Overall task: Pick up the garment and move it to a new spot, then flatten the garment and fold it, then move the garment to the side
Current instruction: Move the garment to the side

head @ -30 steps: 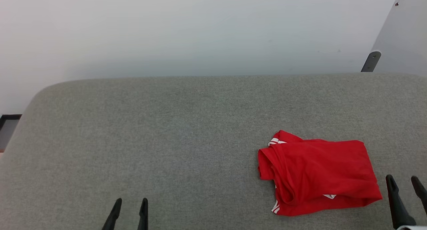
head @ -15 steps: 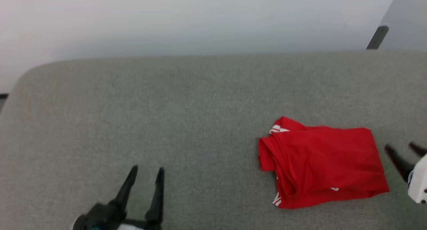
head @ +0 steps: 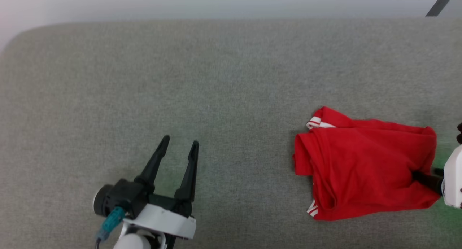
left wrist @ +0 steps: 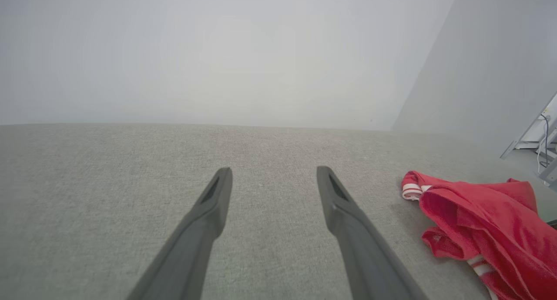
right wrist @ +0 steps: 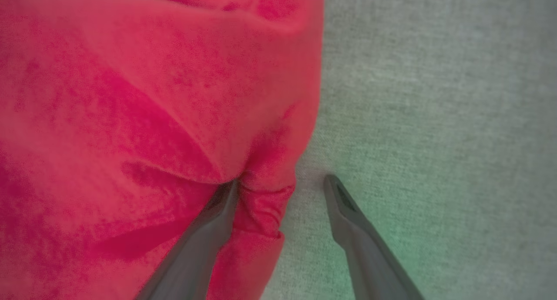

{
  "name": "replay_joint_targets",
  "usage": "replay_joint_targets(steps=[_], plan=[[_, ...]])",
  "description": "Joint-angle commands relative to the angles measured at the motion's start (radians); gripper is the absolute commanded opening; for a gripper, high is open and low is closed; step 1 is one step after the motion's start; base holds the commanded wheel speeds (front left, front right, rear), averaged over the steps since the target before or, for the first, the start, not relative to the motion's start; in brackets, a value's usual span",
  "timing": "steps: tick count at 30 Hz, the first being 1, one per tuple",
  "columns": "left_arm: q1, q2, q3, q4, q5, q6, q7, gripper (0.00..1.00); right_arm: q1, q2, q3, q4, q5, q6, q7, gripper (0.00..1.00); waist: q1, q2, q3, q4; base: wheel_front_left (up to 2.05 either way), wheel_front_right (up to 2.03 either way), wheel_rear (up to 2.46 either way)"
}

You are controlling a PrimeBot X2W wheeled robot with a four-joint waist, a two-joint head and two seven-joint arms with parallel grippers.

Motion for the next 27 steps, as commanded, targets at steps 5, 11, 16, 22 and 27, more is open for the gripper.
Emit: replay_joint_targets(steps=[5, 11, 16, 22, 27], plan=[[-0.054, 0.004, -0.008, 0.011, 0.006, -0.002, 0.000, 1.00, -0.005, 0.054, 0.075, 0.025, 0.025, -0.001, -0.025, 0.46, 0.0000, 0.0000, 0.063, 0.008, 0.00, 0.00, 0.00], [-0.074, 0.012, 0.004, 0.021, 0.018, -0.002, 0.000, 1.00, -0.031, 0.064, 0.072, 0.055, 0.047, -0.001, -0.157, 0.00, 0.0000, 0.0000, 0.063, -0.046, 0.00, 0.00, 0.00], [-0.086, 0.020, 0.010, 0.027, 0.026, -0.002, 0.000, 1.00, -0.045, 0.031, 0.037, 0.099, 0.070, -0.008, -0.260, 0.00, 0.0000, 0.0000, 0.051, -0.126, 0.00, 0.00, 0.00], [-0.130, 0.044, -0.016, 0.027, 0.037, -0.002, 0.000, 1.00, -0.061, -0.005, -0.016, 0.136, 0.096, -0.001, -0.401, 0.00, 0.0000, 0.0000, 0.061, -0.229, 0.00, 0.00, 0.00], [-0.190, 0.070, -0.053, 0.027, 0.046, -0.002, 0.000, 1.00, -0.081, -0.030, -0.050, 0.179, 0.106, -0.001, -0.473, 0.00, 0.0000, 0.0000, 0.094, -0.318, 0.00, 0.00, 0.00]])
